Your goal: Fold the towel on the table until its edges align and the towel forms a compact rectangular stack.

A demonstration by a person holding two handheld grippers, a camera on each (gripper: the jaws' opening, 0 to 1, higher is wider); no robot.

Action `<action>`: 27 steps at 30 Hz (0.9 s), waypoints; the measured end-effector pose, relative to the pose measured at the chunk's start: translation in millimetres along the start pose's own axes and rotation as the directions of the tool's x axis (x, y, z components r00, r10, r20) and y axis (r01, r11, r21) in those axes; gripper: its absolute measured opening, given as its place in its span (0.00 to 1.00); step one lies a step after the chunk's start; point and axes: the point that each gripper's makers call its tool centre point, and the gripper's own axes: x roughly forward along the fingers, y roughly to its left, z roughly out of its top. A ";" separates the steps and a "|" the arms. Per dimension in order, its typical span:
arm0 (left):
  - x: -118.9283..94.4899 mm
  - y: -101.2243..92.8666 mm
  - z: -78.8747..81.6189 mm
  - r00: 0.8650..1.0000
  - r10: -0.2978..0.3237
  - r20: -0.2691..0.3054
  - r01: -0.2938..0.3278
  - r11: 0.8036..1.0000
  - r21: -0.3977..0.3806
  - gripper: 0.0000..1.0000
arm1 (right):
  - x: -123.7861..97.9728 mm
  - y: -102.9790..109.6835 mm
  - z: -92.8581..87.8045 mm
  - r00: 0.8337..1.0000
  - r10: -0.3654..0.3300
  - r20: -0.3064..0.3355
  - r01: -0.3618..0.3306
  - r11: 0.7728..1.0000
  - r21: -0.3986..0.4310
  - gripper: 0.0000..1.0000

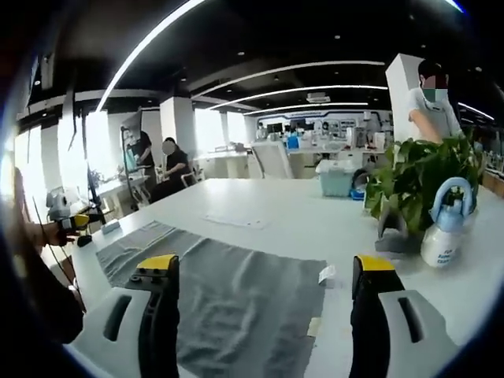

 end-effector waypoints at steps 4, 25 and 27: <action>5.3 -7.9 -4.1 0.999 -0.034 -0.017 0.034 0.999 0.009 0.86 | -4.9 -5.4 9.9 1.000 0.005 -0.026 -0.007 0.998 -0.062 0.92; 49.7 -136.7 -45.2 0.938 -0.312 -0.154 0.312 0.950 -0.021 0.88 | 9.7 -34.1 50.8 0.987 0.102 -0.127 -0.125 0.975 -0.184 0.87; 53.9 -146.5 -43.6 0.932 -0.329 -0.149 0.331 0.944 -0.016 0.87 | 10.9 -36.5 55.9 0.984 0.115 -0.134 -0.141 0.969 -0.201 0.87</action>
